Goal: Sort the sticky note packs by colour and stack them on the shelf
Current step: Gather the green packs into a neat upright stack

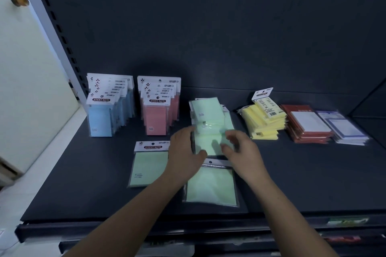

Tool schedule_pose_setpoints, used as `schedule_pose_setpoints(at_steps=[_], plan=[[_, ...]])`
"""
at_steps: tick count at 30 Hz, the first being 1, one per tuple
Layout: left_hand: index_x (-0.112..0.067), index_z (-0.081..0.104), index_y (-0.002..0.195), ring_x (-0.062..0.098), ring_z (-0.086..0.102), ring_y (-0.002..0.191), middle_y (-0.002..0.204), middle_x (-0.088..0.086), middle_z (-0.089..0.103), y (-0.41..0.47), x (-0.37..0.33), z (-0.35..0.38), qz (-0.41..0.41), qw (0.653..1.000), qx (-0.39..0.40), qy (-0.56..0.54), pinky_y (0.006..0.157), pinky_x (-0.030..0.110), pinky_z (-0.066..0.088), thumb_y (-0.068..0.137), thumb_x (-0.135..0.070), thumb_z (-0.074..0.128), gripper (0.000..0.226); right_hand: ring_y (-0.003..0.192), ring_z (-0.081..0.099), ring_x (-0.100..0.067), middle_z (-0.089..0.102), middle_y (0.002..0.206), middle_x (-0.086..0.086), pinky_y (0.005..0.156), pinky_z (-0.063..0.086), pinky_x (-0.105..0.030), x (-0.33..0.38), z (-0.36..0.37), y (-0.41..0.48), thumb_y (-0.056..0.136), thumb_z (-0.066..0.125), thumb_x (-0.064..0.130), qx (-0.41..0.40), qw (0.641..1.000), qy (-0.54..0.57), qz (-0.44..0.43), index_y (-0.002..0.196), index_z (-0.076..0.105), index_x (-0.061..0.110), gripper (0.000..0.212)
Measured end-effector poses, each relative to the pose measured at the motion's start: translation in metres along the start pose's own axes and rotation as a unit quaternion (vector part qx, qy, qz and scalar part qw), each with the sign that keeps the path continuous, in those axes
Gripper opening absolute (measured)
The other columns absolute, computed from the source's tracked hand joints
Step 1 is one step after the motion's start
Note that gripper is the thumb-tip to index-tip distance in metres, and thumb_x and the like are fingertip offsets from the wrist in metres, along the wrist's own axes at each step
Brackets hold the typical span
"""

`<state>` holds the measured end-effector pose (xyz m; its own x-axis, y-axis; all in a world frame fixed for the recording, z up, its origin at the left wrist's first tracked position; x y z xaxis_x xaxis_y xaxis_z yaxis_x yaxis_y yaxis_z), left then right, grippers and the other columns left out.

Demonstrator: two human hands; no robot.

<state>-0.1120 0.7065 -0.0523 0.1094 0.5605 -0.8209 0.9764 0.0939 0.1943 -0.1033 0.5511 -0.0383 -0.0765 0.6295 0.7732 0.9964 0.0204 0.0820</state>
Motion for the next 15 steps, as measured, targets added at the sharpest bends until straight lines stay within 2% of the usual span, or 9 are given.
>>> schedule_pose_setpoints(at_steps=[2,4,6,8,10,12,14,15], plan=[[-0.018,0.044,0.131,0.017,0.040,0.123,0.123,-0.009,0.047,0.014,-0.005,0.002,-0.020,0.998,0.017,-0.064,0.101,0.030,0.032,0.076,-0.004,0.062,0.059,0.119,0.050,-0.019,0.056,0.125,-0.003,0.100,0.040,-0.031,0.005,0.000,0.014,0.089,0.059,0.012,-0.025,0.998,0.063,0.009,0.127,0.052,0.013,0.039],[-0.023,0.043,0.132,0.019,0.040,0.123,0.118,-0.010,0.048,0.023,-0.009,0.005,-0.032,0.993,0.030,-0.106,0.102,0.036,0.036,0.079,-0.001,0.055,0.058,0.126,0.044,-0.018,0.052,0.133,-0.005,0.106,0.035,-0.029,0.009,0.001,0.026,0.089,0.057,0.011,-0.034,0.995,0.096,0.022,0.131,0.049,0.011,0.043],[-0.022,0.040,0.137,0.020,0.032,0.132,0.129,-0.007,0.045,0.029,-0.008,0.009,-0.047,0.990,0.039,-0.128,0.109,0.040,0.029,0.083,0.002,0.048,0.060,0.130,0.041,-0.020,0.049,0.137,-0.008,0.107,0.033,-0.026,0.011,0.002,0.037,0.090,0.056,0.010,-0.030,0.993,0.107,0.030,0.133,0.048,0.006,0.044],[-0.018,0.031,0.145,0.019,0.021,0.140,0.147,-0.001,0.035,0.033,-0.006,0.013,-0.056,0.989,0.053,-0.127,0.116,0.042,0.019,0.087,0.002,0.045,0.063,0.126,0.045,-0.027,0.053,0.133,-0.015,0.098,0.034,-0.023,0.012,0.004,0.046,0.089,0.054,0.006,-0.024,0.994,0.107,0.018,0.125,0.052,-0.003,0.037],[-0.016,0.028,0.146,0.016,0.017,0.142,0.153,0.000,0.027,0.035,-0.006,0.016,-0.052,0.987,0.055,-0.141,0.118,0.037,0.013,0.090,0.002,0.044,0.061,0.127,0.045,-0.022,0.053,0.135,-0.010,0.096,0.032,-0.017,0.012,0.007,0.050,0.090,0.054,0.006,-0.021,0.993,0.112,0.020,0.126,0.053,-0.001,0.037],[-0.013,0.034,0.142,0.011,0.024,0.139,0.149,-0.003,0.030,0.033,-0.008,0.015,-0.052,0.982,0.027,-0.177,0.115,0.024,0.017,0.093,0.000,0.044,0.052,0.121,0.048,-0.013,0.053,0.133,-0.003,0.092,0.031,-0.009,0.010,0.010,0.049,0.091,0.055,0.009,-0.032,0.992,0.122,0.023,0.129,0.053,0.006,0.039],[-0.015,0.052,0.127,0.009,0.041,0.125,0.136,-0.003,0.044,0.031,-0.006,0.011,-0.062,0.972,-0.041,-0.225,0.100,0.009,0.031,0.094,-0.003,0.047,0.034,0.107,0.051,-0.008,0.057,0.121,0.000,0.082,0.035,-0.004,0.010,0.011,0.043,0.089,0.057,0.009,-0.054,0.987,0.153,0.018,0.125,0.058,0.010,0.035],[-0.019,0.060,0.111,0.009,0.049,0.114,0.124,-0.002,0.052,0.030,-0.003,0.008,-0.078,0.962,-0.082,-0.247,0.090,0.005,0.037,0.094,-0.007,0.050,0.023,0.103,0.053,-0.009,0.059,0.116,0.001,0.082,0.037,-0.007,0.009,0.013,0.040,0.089,0.058,0.009,-0.062,0.983,0.174,0.018,0.120,0.061,0.012,0.031]])
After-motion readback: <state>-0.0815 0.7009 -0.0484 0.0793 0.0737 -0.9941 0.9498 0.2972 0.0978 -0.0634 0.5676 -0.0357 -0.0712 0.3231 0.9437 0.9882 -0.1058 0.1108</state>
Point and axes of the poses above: each hand's wrist, its own y-axis towards the middle knuckle, its own z-axis out of the palm, x = y × z, the point moved 4 cm from there along y, towards the middle knuckle
